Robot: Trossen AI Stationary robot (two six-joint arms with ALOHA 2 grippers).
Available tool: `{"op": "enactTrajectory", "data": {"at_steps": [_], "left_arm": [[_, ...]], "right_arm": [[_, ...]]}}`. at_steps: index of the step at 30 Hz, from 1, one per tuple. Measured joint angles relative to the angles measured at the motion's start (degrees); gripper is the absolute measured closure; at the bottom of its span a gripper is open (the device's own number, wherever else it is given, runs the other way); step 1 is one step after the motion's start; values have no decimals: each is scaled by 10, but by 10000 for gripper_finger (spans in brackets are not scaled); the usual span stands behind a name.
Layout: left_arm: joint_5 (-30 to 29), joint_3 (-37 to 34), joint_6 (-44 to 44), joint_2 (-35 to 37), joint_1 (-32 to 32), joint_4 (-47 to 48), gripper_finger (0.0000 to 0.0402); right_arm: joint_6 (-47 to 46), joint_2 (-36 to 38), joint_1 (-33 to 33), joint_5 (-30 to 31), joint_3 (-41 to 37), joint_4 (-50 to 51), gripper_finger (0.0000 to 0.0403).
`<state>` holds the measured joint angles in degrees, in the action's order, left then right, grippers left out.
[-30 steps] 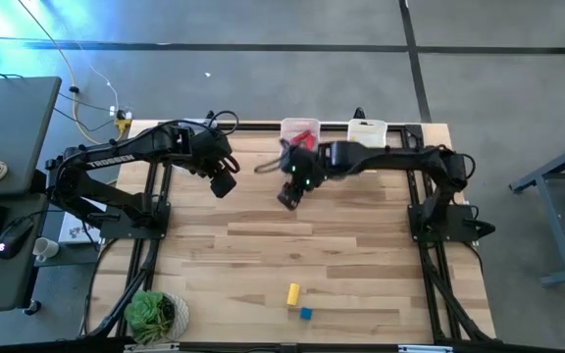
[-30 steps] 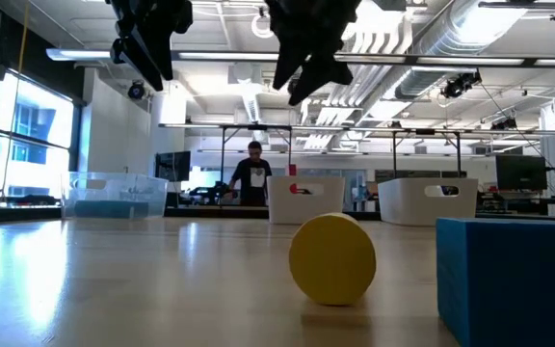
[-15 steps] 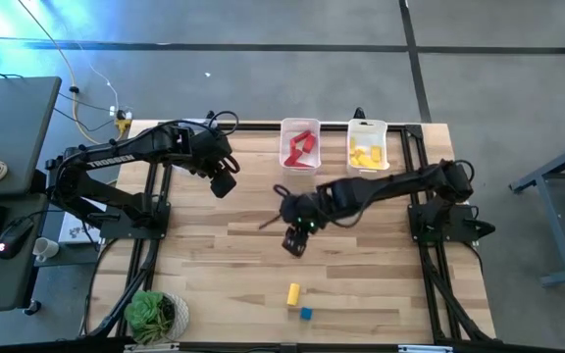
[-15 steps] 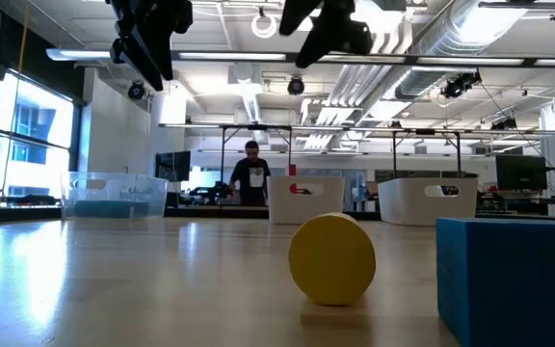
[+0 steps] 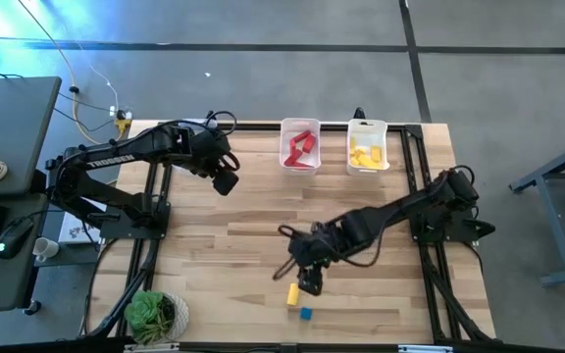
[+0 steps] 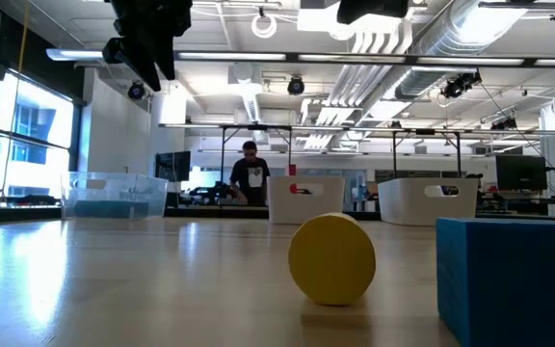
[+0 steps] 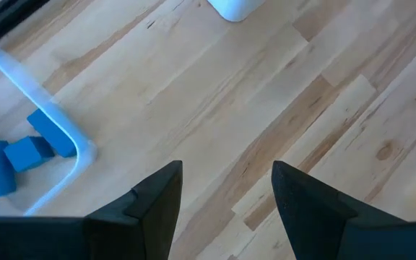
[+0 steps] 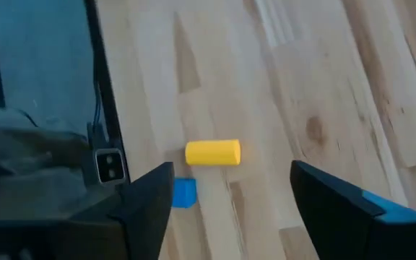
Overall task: Sort & place blocks by color
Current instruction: Put the yellow block into the right white bin
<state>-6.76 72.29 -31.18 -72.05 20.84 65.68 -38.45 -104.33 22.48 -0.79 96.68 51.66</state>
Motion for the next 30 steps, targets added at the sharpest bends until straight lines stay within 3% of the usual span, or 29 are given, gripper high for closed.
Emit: {"op": "enactTrajectory", "data": {"at_steps": [13, 21, 30], "left_arm": [[5, 0, -69, 0, -41, 1, 202], [2, 0, -93, 0, -77, 0, 202], [1, 0, -93, 0, -106, 0, 202]], "right_arm": [[236, -21, 84, 74, 0, -40, 137], [423, -52, 72, 61, 0, -58, 137], [588, -106, 46, -2, 0, -94, 137]]}}
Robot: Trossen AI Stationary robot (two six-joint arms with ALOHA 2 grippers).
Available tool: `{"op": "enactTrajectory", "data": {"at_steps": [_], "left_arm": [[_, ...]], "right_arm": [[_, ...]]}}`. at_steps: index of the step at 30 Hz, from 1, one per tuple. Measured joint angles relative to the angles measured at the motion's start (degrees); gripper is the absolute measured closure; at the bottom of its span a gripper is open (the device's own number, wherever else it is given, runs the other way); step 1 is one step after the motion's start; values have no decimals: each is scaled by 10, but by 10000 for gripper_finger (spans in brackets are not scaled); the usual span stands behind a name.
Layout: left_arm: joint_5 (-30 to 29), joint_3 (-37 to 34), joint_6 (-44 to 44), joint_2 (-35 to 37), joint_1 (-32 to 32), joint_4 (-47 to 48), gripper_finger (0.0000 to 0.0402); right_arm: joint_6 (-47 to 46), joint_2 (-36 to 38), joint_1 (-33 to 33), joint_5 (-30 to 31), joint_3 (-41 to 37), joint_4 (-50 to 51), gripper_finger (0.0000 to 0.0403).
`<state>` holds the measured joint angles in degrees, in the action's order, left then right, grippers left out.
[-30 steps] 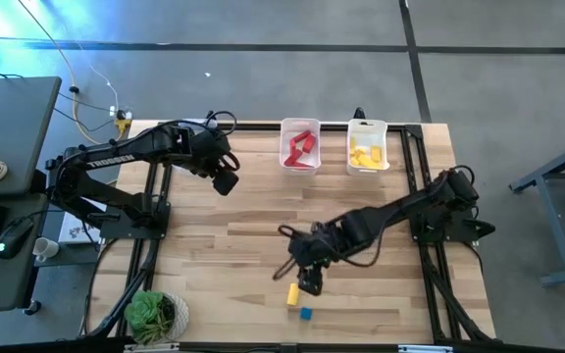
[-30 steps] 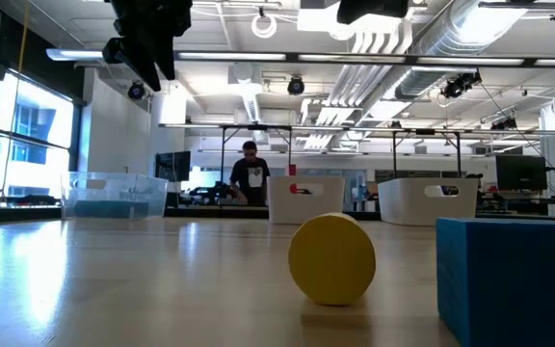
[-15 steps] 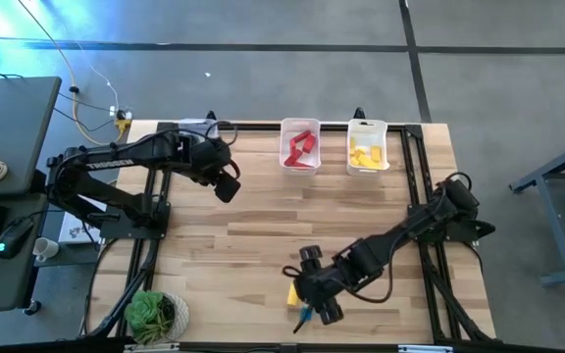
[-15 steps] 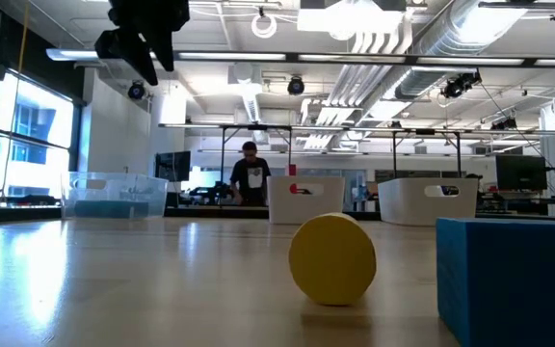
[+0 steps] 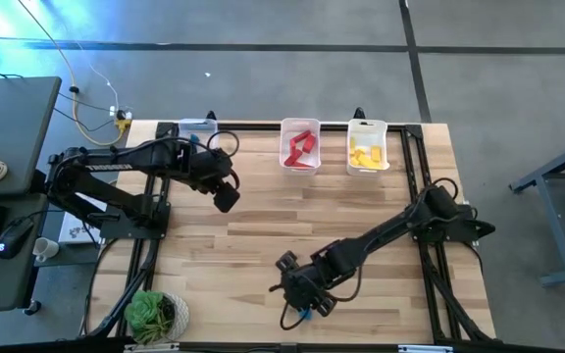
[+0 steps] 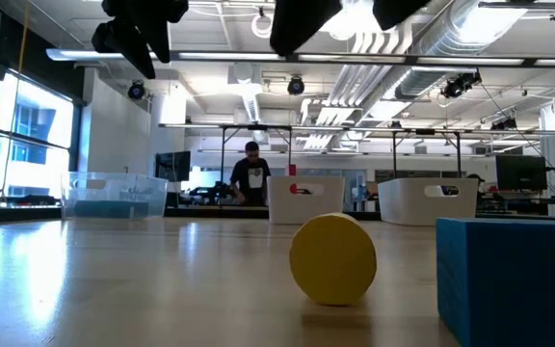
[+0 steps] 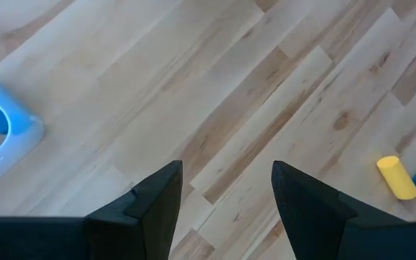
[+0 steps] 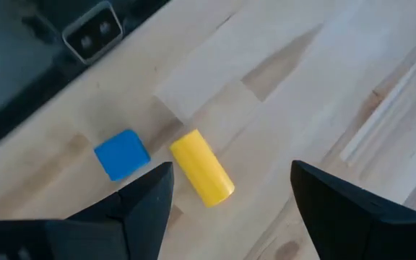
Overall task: Sort & place blocks by color
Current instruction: Put the yellow block into the right white bin
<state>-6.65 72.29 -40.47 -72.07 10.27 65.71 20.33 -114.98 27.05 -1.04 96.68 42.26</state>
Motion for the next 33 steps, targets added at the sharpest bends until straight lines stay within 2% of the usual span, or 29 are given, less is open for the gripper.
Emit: {"op": "enactTrajectory", "data": {"at_steps": [7, 22, 26, 33], "left_arm": [[-3, 0, 1, 0, -3, 0, 202], [-15, 0, 1, 0, -3, 0, 202], [-15, 0, 1, 0, -3, 0, 202], [-17, 0, 23, 0, -3, 0, 202]], "right_arm": [[55, -37, -2, -11, 0, -12, 137], [52, -112, -4, -3, 0, -15, 143], [38, -115, -5, -11, 0, -11, 171], [4, -116, -15, -12, 0, -9, 263]]}}
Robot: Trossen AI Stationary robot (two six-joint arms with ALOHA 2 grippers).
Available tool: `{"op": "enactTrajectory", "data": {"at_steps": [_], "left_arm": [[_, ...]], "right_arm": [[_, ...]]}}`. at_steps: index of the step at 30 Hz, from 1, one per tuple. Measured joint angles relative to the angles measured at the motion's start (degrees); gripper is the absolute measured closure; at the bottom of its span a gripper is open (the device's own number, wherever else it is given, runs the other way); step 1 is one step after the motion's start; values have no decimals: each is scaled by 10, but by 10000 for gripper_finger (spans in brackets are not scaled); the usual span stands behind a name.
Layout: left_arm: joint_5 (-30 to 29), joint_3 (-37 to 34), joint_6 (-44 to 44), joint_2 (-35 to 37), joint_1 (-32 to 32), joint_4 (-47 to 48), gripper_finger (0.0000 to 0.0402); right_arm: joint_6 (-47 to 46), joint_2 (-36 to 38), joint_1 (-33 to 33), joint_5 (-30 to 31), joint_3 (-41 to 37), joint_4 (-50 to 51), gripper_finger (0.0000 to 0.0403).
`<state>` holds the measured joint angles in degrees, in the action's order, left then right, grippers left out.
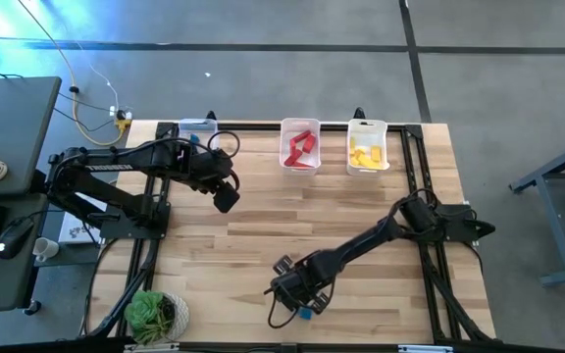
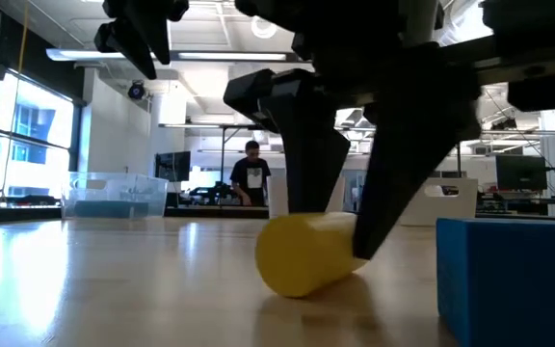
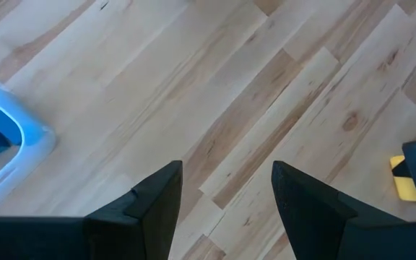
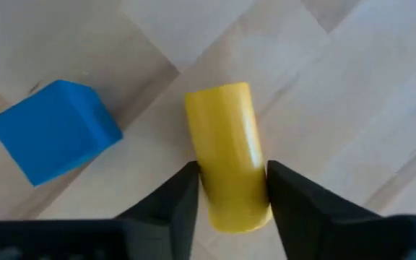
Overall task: Sort & place blocks by color
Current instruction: Put the yellow block into the right white bin
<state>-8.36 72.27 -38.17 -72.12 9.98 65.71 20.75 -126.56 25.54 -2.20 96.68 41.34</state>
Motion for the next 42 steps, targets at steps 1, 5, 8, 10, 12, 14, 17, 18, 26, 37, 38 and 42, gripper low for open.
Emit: {"op": "enactTrajectory", "data": {"at_steps": [1, 5, 8, 10, 12, 14, 17, 18, 26, 37, 38, 42], "left_arm": [[0, 0, 3, 0, 0, 0, 202], [0, 0, 7, 0, 0, 0, 202], [0, 0, 28, 0, 0, 0, 202], [0, 0, 35, 0, 0, 0, 202], [0, 0, 41, 0, 0, 0, 202], [0, 0, 45, 0, 0, 0, 202], [0, 0, 45, 0, 0, 0, 202], [0, 0, 45, 0, 0, 0, 202], [0, -23, 59, 0, 0, -1, 202], [-56, -31, 91, 0, -4, -8, 202], [-58, -31, 98, 0, -4, -9, 202], [-58, -31, 120, 0, -4, -22, 202]], "right_arm": [[-3, 0, -1, 0, 0, 1, 276], [-27, 0, -6, -1, 0, 3, 313], [-55, 1, -9, 0, 1, 13, 321], [-79, 3, -12, -1, 1, 19, 321], [-107, 4, -15, 2, 1, 28, 321], [-135, 7, -19, 4, 0, 33, 321], [-176, 14, -26, 7, 0, 35, 321], [-188, 18, -28, 8, 0, 36, 321], [-269, 43, -40, 42, 0, 58, 321], [-313, 84, -67, 148, 0, 77, 322], [-313, 89, -70, 161, 0, 81, 322], [-313, 100, -91, 199, 0, 108, 322]]}}
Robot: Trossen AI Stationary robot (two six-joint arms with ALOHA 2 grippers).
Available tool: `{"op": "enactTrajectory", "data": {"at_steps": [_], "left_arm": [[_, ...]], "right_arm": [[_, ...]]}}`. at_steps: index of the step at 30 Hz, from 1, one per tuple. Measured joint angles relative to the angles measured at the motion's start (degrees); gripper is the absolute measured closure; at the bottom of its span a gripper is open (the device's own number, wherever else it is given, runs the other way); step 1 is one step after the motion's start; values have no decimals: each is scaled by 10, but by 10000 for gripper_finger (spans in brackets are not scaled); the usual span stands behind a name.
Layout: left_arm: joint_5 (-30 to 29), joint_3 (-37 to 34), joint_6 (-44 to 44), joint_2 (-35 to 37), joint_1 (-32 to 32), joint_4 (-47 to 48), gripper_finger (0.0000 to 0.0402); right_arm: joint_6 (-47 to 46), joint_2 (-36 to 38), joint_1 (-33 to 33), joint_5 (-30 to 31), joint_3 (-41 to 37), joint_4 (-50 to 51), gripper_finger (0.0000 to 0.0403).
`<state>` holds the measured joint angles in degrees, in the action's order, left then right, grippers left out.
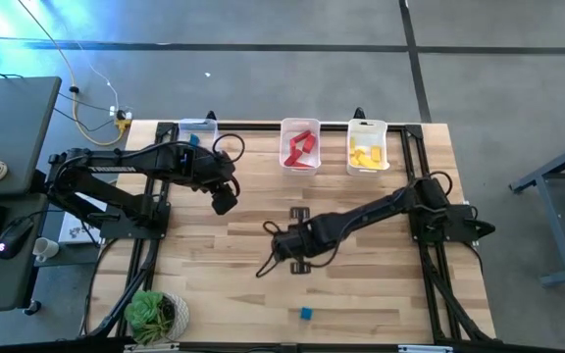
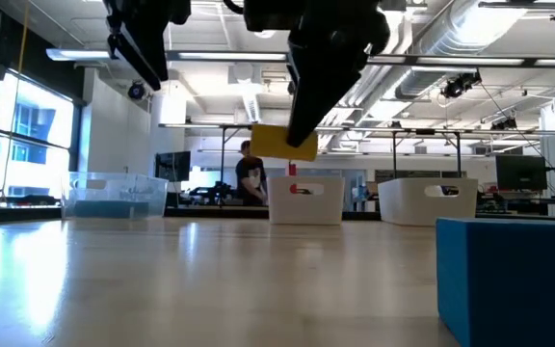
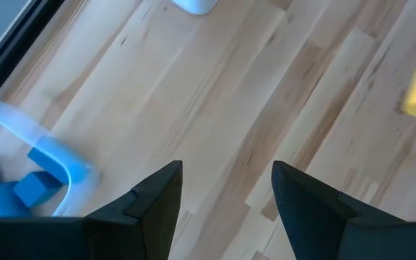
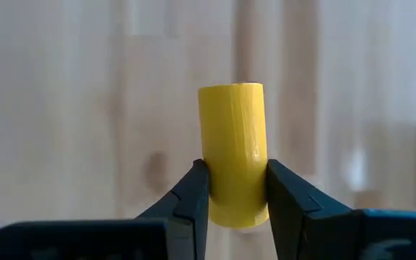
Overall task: Sort & place blocks by color
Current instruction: Put the yellow block into the right white bin
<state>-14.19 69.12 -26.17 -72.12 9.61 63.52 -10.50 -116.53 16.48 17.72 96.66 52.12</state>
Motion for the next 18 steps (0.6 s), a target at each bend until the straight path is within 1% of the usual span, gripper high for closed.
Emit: {"op": "enactTrajectory", "data": {"at_steps": [5, 8, 12, 15, 18], "left_arm": [[-1, 0, 5, 0, 0, -15, 202], [-2, 0, 8, 0, 0, -31, 202], [-2, 0, 9, 0, 0, -60, 202], [-1, 0, 9, 0, 0, -89, 202], [0, 0, 14, 0, 0, -117, 202]], "right_arm": [[3, 15, -27, 22, 0, 38, 322], [6, 25, -42, 48, 0, 69, 322], [33, 49, -65, 78, 0, 102, 322], [44, 69, -91, 96, 0, 136, 322], [37, 90, -123, 116, 0, 173, 322]]}}
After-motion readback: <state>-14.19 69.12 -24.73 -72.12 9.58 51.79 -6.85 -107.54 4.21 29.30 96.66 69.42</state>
